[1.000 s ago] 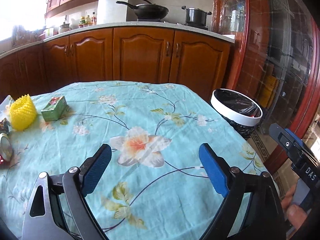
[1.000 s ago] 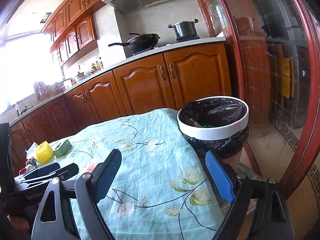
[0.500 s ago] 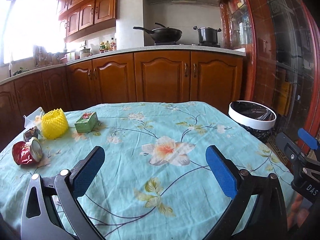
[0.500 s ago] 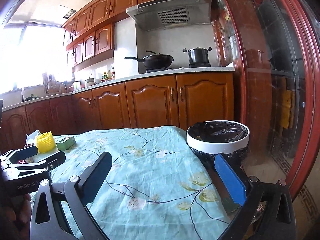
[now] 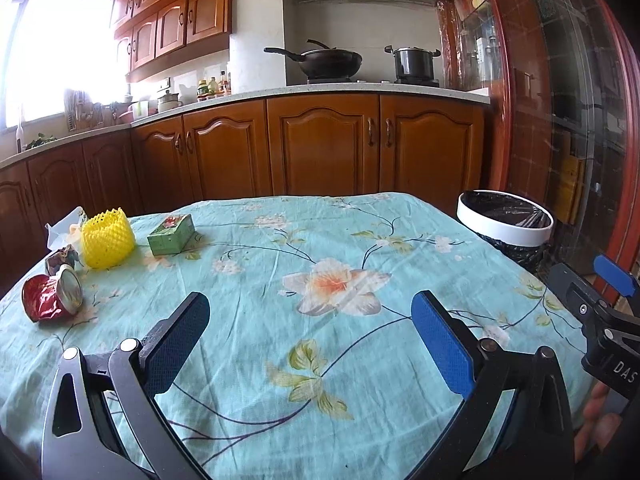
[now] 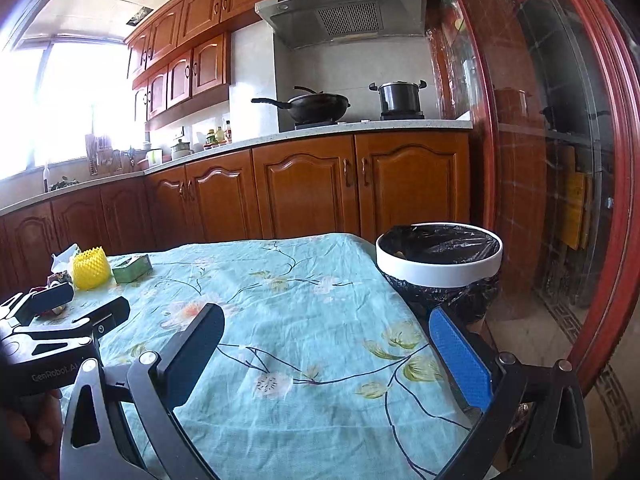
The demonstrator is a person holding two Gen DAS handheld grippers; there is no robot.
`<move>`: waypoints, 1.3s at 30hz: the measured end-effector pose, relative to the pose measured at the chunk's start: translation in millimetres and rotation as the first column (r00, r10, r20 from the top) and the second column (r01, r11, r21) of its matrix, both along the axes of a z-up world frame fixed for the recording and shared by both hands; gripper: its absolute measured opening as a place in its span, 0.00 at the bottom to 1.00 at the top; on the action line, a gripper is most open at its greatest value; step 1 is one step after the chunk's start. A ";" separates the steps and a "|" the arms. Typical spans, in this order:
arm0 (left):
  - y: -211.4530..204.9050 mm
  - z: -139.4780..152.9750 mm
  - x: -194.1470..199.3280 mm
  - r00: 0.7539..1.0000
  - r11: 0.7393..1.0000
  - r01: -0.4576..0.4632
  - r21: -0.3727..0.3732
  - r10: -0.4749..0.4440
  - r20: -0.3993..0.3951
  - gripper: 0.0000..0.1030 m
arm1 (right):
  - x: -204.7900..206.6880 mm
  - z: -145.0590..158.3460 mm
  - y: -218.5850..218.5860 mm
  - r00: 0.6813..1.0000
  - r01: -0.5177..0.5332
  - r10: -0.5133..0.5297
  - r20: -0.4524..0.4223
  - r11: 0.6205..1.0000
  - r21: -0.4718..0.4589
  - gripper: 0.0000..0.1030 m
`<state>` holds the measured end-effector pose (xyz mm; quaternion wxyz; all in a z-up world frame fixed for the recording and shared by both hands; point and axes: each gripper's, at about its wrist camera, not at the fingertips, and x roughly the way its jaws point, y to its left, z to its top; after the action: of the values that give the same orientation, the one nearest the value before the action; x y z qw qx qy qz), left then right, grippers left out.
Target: Collect trash
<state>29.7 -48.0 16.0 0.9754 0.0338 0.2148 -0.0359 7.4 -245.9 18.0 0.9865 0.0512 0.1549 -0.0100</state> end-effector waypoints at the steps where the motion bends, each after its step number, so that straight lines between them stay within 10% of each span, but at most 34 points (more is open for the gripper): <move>1: -0.2 -0.4 0.3 1.000 1.000 0.000 0.001 0.000 -0.002 1.00 | -0.5 -0.2 -0.6 1.000 0.003 -0.003 0.000 1.000 0.002 1.00; 39: -4.0 2.0 -0.9 1.000 0.999 0.027 0.023 -0.027 -0.010 1.00 | -4.1 0.2 -1.9 1.000 0.005 -0.005 0.006 1.000 0.008 1.00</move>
<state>28.8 -52.0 18.1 0.9734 0.0478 0.2194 -0.0466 3.3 -247.7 18.1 0.9868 0.0558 0.1517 -0.0115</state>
